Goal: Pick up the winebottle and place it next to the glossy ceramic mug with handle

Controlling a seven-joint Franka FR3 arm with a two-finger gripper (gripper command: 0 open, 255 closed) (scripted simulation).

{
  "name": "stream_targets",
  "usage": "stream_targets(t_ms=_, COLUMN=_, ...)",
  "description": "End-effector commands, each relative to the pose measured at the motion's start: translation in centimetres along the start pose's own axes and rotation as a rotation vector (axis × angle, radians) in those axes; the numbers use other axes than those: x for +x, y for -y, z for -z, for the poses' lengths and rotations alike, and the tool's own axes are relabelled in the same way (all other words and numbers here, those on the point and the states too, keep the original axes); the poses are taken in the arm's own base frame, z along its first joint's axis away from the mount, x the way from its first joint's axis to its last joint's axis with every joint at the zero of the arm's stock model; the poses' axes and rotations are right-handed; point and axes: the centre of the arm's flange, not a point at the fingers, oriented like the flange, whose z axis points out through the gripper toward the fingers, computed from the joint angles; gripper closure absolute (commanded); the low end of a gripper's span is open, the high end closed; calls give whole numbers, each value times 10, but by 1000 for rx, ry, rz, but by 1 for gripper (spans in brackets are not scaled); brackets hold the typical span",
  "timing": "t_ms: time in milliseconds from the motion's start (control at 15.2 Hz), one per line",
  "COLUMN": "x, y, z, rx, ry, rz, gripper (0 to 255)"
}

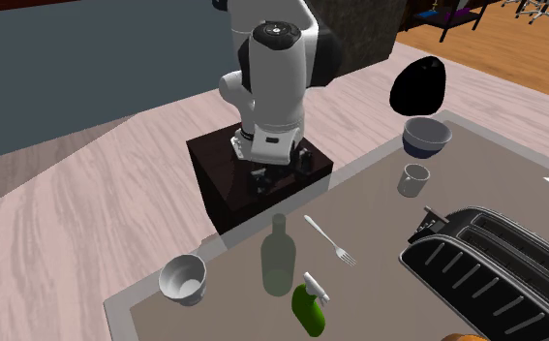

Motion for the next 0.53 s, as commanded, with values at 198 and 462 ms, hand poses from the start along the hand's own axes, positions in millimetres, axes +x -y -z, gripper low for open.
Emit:
stream_targets(t_ms=198, x=31, y=-32, z=-10, rx=-12, ry=-24, rz=1, gripper=0)
stream_targets(t_ms=462, x=32, y=-32, z=-31, rx=-12, ry=-24, rz=1, gripper=0)
